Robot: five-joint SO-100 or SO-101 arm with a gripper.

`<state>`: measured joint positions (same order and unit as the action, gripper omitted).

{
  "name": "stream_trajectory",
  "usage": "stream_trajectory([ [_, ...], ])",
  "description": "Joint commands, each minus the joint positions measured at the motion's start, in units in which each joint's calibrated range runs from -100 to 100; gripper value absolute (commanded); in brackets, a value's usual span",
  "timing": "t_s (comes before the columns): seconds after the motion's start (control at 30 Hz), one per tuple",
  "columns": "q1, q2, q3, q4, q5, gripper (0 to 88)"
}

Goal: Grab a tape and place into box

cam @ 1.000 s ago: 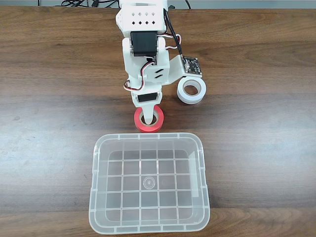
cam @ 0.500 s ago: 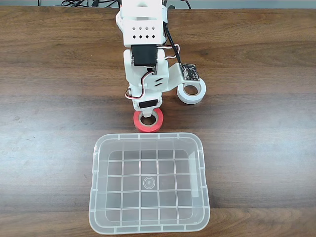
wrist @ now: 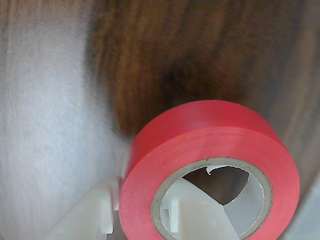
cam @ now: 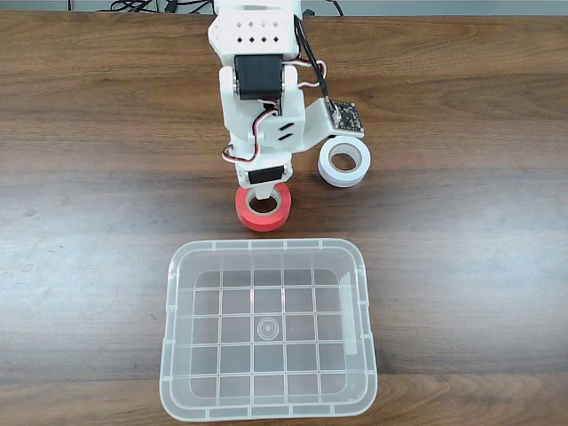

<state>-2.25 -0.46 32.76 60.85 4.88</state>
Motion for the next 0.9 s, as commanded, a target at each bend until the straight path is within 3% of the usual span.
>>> stream_trajectory([
  [0.0,0.1,-14.5,-4.3,6.2,0.1,5.7],
  [0.3,-0.2,-29.1,-5.0,11.5,0.1,6.3],
  [0.47,-0.2,-30.2,-16.2,11.5,-0.2,6.3],
  [0.87,-0.2,-2.5,-52.7,8.8,-1.7,6.4],
])
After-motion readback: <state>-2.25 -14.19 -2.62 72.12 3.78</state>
